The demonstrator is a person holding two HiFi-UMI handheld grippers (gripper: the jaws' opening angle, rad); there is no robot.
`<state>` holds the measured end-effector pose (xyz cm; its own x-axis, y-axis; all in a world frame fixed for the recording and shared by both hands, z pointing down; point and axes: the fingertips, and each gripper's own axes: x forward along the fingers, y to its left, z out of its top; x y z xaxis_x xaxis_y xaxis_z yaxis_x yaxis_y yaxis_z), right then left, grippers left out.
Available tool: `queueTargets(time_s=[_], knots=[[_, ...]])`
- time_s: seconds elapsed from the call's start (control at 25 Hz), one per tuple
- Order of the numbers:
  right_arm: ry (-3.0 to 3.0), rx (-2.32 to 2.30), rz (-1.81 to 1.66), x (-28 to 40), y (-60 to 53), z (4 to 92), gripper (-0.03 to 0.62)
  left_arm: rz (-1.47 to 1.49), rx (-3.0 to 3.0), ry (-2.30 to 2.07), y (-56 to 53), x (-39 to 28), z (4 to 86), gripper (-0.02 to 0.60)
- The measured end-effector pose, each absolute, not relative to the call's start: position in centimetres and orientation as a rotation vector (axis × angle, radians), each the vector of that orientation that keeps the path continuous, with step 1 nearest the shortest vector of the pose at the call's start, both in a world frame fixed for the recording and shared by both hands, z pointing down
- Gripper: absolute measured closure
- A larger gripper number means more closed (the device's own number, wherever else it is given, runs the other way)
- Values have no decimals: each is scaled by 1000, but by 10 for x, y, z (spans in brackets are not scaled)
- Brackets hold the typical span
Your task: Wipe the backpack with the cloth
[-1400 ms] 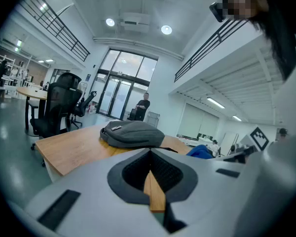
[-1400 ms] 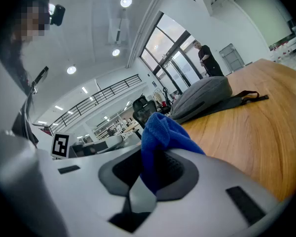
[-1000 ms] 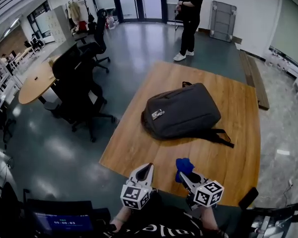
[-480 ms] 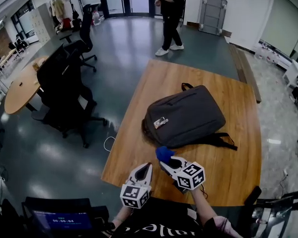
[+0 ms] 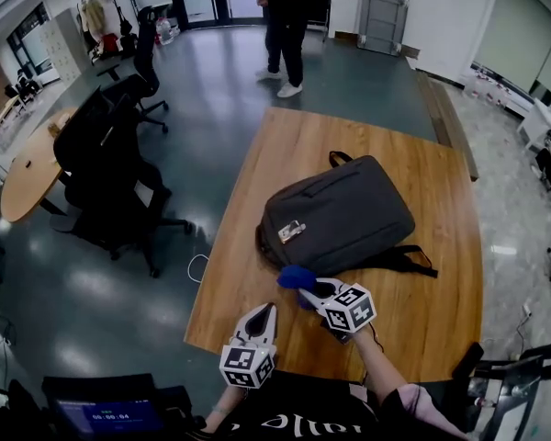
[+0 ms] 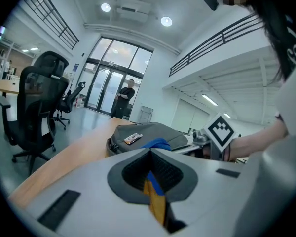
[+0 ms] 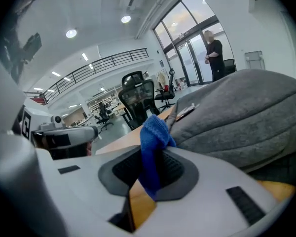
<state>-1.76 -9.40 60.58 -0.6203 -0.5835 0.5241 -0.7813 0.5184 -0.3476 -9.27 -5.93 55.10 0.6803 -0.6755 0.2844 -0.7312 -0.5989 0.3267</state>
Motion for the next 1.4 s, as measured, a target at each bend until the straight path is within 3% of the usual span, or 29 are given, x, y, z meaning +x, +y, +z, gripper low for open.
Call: queueTargets(time_s=[1.4], knots=[[-2033, 1696, 770, 395, -96, 610, 528, 301, 2439, -1064, -58, 46, 580, 581]])
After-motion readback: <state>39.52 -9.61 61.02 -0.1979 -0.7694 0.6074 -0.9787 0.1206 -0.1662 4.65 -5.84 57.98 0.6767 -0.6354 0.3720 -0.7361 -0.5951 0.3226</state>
